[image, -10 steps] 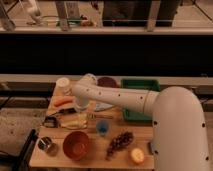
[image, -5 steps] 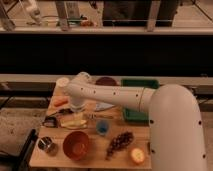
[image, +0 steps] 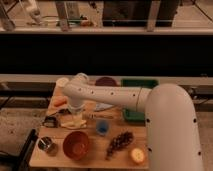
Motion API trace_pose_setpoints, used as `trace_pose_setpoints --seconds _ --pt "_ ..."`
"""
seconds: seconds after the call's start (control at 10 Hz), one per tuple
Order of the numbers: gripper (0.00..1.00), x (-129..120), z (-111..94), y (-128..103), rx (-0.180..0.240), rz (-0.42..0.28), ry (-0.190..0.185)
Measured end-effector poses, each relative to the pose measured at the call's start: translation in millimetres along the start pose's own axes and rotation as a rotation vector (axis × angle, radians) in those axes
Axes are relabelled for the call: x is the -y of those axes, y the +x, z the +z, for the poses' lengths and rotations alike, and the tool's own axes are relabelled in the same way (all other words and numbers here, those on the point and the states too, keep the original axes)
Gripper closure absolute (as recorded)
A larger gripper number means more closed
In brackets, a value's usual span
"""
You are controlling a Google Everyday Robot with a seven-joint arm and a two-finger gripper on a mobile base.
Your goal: Place banana in table surface
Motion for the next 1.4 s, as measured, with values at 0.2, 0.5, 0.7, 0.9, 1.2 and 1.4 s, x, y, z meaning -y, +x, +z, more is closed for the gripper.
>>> trace_pose_setpoints --seconds 0.2,0.5,0.7,0.9,1.2,1.4 --pt "0.20 -2.6 9.9 4.0 0.015 0.004 -0.004" --pt "0.22 -4.9 20.8 4.3 0.037 -0.004 -0.008" --pt "0.34 -6.3 23.4 4.7 0.053 -0.018 -0.010" --pt "0.41 -7.6 26.2 3.6 0.056 -0.026 -0.024" --pt "0.42 -8.5 30.4 5.2 0.061 -0.032 -0.044" --pt "0.42 -9.0 34.6 3.8 0.062 -0.042 -0.067"
